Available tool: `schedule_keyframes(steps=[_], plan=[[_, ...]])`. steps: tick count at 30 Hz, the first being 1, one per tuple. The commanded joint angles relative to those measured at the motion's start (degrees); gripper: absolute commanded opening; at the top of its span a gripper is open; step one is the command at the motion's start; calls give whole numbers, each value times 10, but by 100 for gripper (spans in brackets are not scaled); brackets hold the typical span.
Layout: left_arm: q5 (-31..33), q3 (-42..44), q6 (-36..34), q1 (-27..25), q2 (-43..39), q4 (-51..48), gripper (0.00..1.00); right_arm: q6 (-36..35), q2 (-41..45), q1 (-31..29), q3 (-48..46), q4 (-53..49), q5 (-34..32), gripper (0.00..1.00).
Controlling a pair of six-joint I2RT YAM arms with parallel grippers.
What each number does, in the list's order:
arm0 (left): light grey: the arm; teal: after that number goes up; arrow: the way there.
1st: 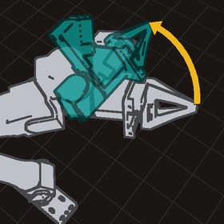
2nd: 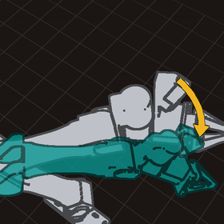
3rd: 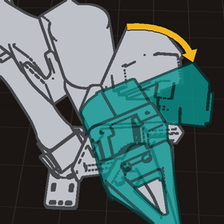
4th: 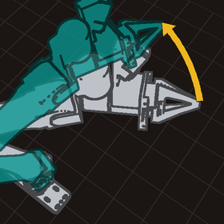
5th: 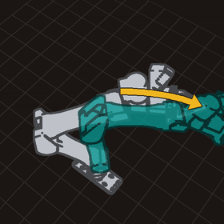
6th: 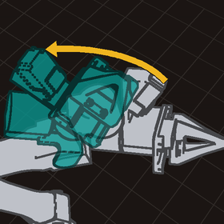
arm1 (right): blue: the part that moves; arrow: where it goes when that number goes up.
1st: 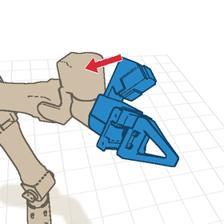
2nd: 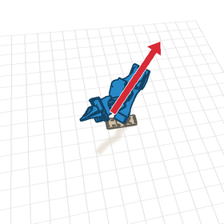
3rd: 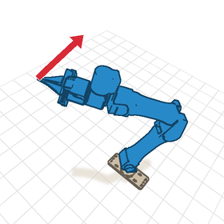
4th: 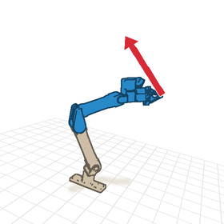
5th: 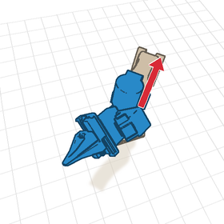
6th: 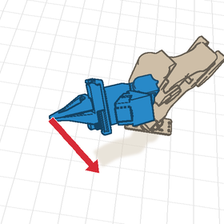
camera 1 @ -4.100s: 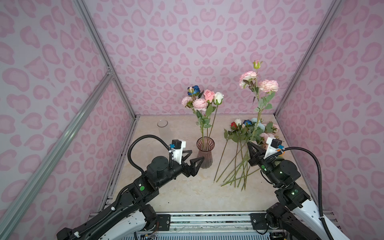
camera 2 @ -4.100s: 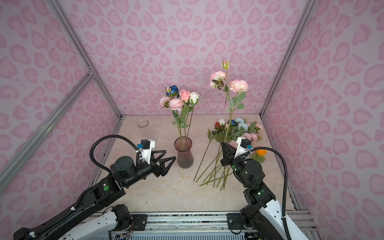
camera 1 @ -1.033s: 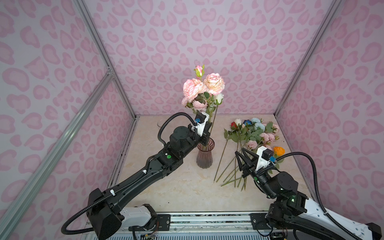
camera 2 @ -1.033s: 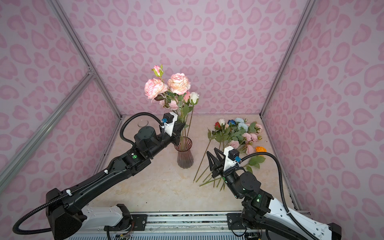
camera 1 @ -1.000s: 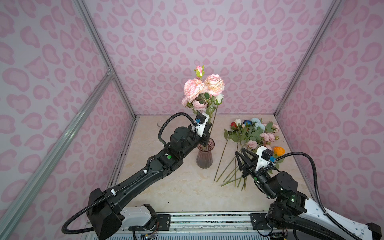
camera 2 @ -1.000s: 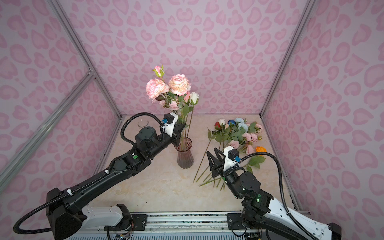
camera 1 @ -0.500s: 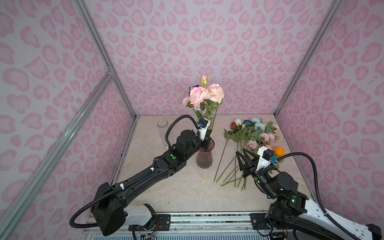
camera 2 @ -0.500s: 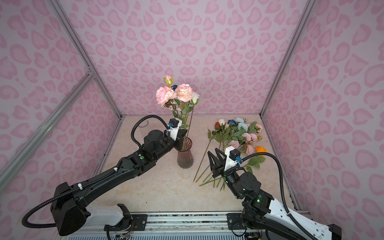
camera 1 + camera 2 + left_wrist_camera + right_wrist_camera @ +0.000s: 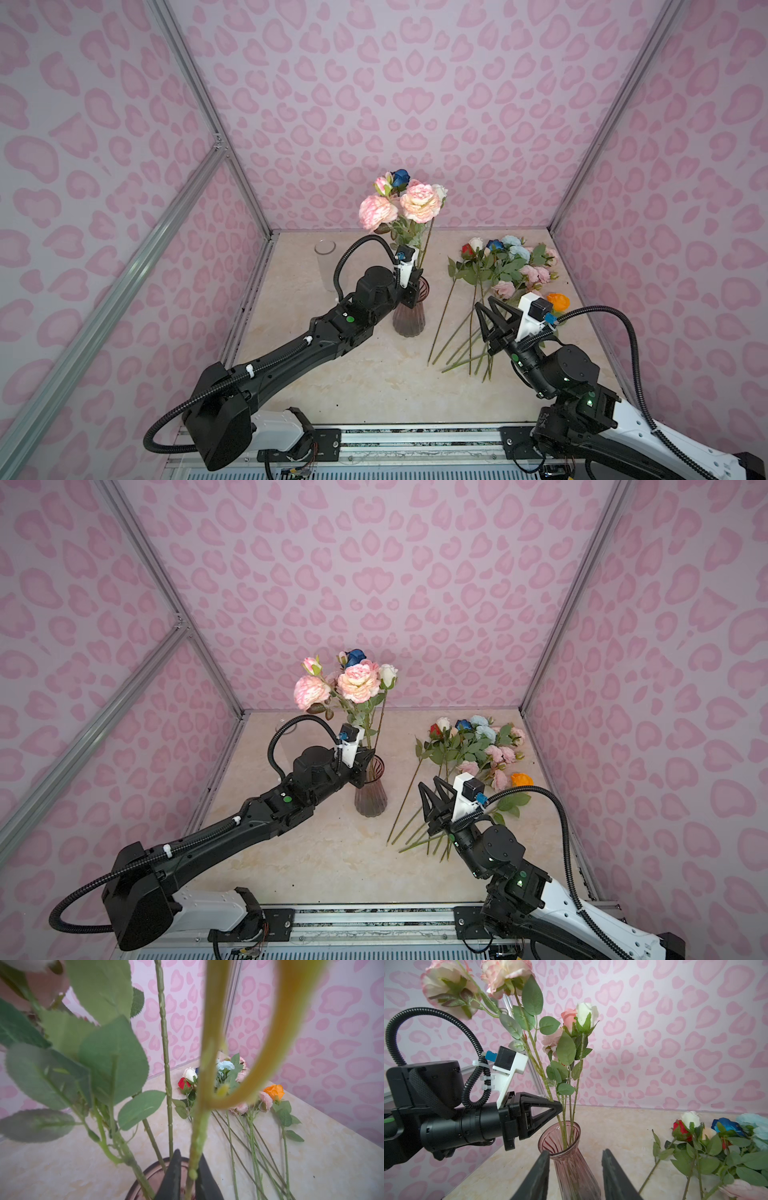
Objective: Arrange the flowers into the vase
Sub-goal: 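Lower the pink rose stem into the vase with the left gripper, then open the left gripper beside the vase while the right gripper reaches into the flower pile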
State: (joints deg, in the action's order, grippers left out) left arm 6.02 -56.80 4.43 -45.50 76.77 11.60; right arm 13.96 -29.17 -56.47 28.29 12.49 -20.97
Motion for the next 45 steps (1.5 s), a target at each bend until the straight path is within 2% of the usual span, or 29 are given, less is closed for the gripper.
schedule_keyframes(steps=[1, 15, 29, 34, 37, 40, 43, 44, 45], plan=[[1, -1, 2, 0, 4, -3, 19, 3, 0, 0, 1, 1, 0, 43], [15, 20, 21, 0, -53, -43, 28, 1, -2, 1, 1, 9, 1, 43], [10, 61, 27, -1, -148, -68, 29, -2, -32, 2, 7, 26, 5, 43], [18, 73, 27, 0, -196, -81, 29, -12, -28, 7, 18, 5, -17, 43], [31, 76, 38, -1, -227, -93, 31, -9, -30, 22, 46, -48, -49, 47], [59, 73, 64, -1, -254, -93, 35, 25, -53, 77, 88, -125, -66, 50], [82, 55, 88, -1, -262, -85, 67, 89, -101, 178, 132, -211, -15, 50], [91, 45, 92, 0, -259, -84, 74, 108, -122, 218, 142, -231, 24, 50], [99, 34, 90, 0, -253, -82, 77, 122, -138, 252, 148, -242, 57, 50]])
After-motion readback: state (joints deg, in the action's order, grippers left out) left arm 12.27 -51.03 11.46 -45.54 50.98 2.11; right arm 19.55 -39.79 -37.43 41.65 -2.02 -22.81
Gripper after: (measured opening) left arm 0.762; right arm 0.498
